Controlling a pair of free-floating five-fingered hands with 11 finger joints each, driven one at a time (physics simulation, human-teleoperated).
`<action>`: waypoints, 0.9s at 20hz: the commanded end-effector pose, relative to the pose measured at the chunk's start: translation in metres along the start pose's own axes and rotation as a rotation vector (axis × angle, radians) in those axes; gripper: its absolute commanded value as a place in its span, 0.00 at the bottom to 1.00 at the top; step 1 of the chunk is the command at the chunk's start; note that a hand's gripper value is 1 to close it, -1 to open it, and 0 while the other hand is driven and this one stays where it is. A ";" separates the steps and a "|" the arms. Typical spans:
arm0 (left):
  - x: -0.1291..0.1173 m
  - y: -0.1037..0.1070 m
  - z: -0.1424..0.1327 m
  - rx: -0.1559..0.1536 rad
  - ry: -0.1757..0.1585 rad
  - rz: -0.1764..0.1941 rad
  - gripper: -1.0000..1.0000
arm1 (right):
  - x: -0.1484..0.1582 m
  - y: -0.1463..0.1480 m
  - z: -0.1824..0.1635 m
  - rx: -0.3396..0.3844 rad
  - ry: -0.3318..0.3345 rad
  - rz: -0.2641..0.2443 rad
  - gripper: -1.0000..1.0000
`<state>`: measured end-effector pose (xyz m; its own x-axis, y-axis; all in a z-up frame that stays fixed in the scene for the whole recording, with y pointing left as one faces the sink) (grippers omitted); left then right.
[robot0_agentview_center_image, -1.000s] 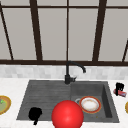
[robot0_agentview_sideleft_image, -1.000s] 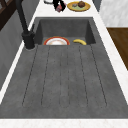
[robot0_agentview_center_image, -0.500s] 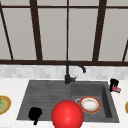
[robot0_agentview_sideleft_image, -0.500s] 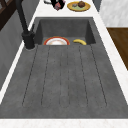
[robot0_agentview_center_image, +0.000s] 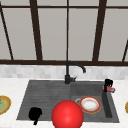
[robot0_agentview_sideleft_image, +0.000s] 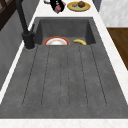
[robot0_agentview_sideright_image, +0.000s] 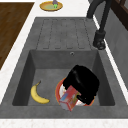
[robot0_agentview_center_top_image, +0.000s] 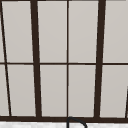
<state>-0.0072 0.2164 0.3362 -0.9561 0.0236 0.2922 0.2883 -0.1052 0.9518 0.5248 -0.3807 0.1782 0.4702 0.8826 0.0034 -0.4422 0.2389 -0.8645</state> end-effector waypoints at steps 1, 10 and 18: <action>0.000 0.000 0.000 0.000 0.000 0.000 0.50 | 0.015 0.008 0.008 0.037 -0.049 0.038 1.00; 0.000 0.000 0.000 0.000 0.000 0.000 0.50 | 0.046 0.043 0.022 0.016 -0.088 0.030 1.00; 0.000 0.000 0.000 0.000 0.000 0.000 0.50 | 0.066 0.084 0.024 0.016 -0.157 0.025 1.00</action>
<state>-0.0072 0.2164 0.3362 -0.9561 0.0236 0.2922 0.2883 -0.1052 0.9518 0.5045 -0.3023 0.1298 0.4058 0.9120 0.0596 -0.4455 0.2543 -0.8584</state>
